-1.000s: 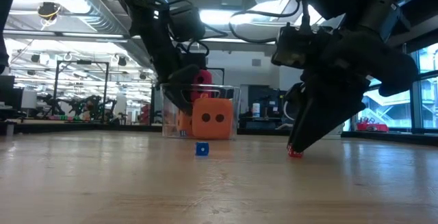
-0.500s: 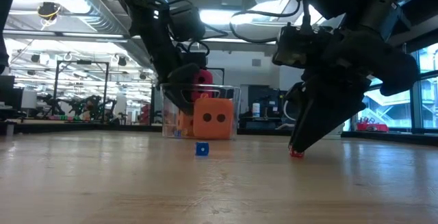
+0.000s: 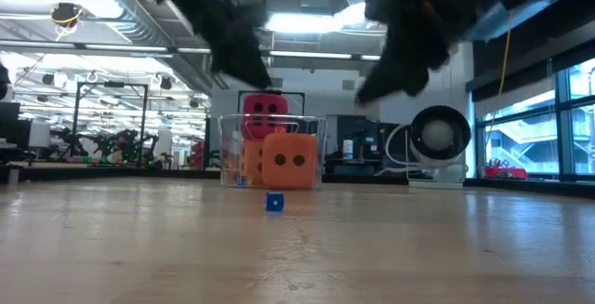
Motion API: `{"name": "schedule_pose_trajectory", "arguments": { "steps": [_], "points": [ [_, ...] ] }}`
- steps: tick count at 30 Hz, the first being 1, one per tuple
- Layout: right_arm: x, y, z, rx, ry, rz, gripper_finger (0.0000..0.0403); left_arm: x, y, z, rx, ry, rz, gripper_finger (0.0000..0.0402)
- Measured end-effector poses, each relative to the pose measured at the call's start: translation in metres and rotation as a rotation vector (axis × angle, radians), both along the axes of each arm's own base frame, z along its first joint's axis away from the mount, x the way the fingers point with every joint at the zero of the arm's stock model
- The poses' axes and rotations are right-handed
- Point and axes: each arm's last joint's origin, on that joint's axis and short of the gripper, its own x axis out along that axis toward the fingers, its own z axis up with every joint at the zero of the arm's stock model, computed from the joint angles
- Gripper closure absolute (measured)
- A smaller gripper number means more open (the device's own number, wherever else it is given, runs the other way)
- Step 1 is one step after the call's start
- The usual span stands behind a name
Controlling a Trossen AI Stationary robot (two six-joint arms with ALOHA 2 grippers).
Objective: Pick & Place Dice
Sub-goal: Put the small red die into the bin
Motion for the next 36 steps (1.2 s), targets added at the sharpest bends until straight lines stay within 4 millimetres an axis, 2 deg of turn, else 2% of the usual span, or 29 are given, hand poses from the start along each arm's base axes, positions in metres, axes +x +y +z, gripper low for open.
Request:
{"name": "schedule_pose_trajectory", "arguments": {
  "steps": [4,9,12,15,19,26,30,36],
  "points": [
    [-0.005,-0.029,0.039,-0.019,-0.107,-0.105,0.0352,-0.01,-0.019,0.025,0.027,-0.105,-0.021,0.0272],
    [0.0,-0.07,0.09,-0.089,-0.126,-0.184,0.0352,-0.011,-0.047,0.036,0.081,-0.139,-0.037,0.027],
    [0.007,-0.09,0.108,-0.125,-0.09,-0.211,0.0352,-0.008,-0.065,0.036,0.069,-0.144,-0.087,0.0271],
    [0.016,-0.113,0.114,-0.148,-0.039,-0.226,0.0352,-0.005,-0.083,0.028,0.051,-0.136,-0.138,0.0272],
    [0.032,-0.141,0.106,-0.167,0.017,-0.227,0.0353,-0.007,-0.105,0.008,-0.005,-0.119,-0.153,0.027],
    [0.054,-0.18,0.06,-0.076,0.133,-0.171,0.0353,-0.009,-0.143,-0.021,-0.036,-0.285,-0.235,0.0272],
    [0.061,-0.189,0.038,-0.078,0.188,-0.152,0.0353,-0.014,-0.152,-0.03,0.009,-0.306,-0.224,0.0272],
    [0.07,-0.193,0.033,-0.09,0.132,-0.156,0.0353,-0.012,-0.157,-0.035,0.059,-0.287,-0.173,0.0272]
  ]
}}
